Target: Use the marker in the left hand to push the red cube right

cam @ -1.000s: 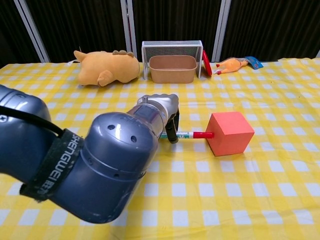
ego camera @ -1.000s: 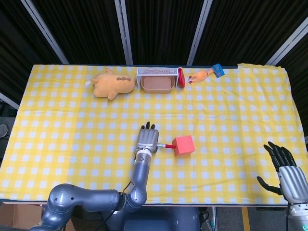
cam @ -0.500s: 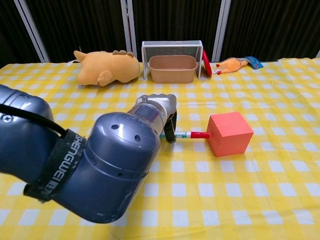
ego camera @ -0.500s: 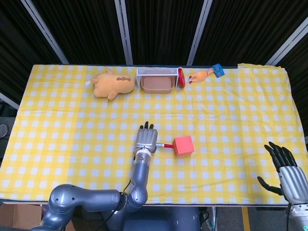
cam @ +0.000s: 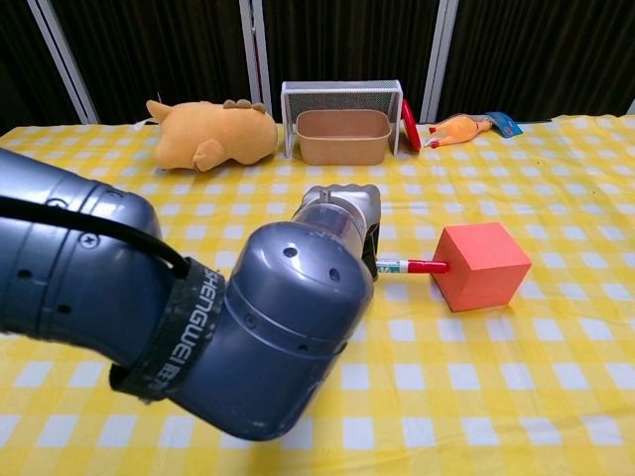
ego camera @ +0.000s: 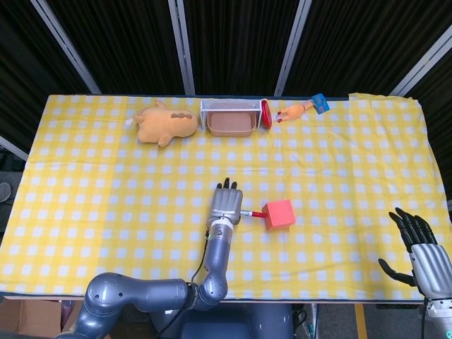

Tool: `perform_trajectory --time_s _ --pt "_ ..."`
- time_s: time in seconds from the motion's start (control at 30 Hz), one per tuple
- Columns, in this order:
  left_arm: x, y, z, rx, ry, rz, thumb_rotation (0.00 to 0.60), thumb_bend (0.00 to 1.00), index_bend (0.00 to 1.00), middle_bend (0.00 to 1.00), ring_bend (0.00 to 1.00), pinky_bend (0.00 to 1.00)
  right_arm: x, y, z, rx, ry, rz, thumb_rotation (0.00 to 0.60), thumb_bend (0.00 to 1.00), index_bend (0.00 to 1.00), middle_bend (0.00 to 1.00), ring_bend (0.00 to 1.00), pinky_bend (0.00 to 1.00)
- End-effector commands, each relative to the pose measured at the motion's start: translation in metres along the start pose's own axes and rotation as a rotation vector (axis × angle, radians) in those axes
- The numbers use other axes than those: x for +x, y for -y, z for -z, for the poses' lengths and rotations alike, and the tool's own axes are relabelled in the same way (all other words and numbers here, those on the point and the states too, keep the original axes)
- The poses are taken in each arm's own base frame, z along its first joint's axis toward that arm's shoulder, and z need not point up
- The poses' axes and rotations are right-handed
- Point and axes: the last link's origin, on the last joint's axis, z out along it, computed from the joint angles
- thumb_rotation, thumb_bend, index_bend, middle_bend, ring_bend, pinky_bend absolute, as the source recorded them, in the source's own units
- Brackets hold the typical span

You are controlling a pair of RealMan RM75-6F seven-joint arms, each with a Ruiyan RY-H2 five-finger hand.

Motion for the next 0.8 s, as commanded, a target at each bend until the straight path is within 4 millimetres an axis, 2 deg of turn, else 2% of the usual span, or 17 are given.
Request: perform_trajectory --time_s 0.03,0.2,0.4,0.63,0.8 --pt "-0.001 -0.005 0.0 -0.002 0.003 0.007 0.6 0.49 0.62 0.14 0.03 0.16 0.0 0.0 0.0 0.0 -0.002 0.0 0.6 0.32 0.0 0.0 0.0 0.0" --pt "-0.002 -0.005 0.001 -0.005 -0.005 0.004 0.6 0.49 0.62 0.14 0.03 0.16 0.001 -0.001 0.001 -0.001 -0.002 0.003 0.6 0.32 0.0 0.0 0.0 0.0" --pt "0.001 0.007 0.0 0.011 -0.014 -0.005 0.6 0.49 0.62 0.14 0.03 0.16 0.001 -0.001 0.002 -0.003 -0.001 0.007 0.6 0.32 0.0 0.0 0.0 0.0" --pt "0.008 0.044 0.001 0.038 -0.038 -0.031 0.6 0.49 0.62 0.14 0.03 0.16 0.001 -0.003 0.002 -0.011 -0.004 0.007 0.6 0.32 0.0 0.0 0.0 0.0" --pt "0.012 0.087 0.012 0.031 -0.047 -0.053 0.6 0.49 0.62 0.14 0.03 0.16 0.002 -0.003 0.002 -0.013 -0.008 0.005 0.6 0.32 0.0 0.0 0.0 0.0"
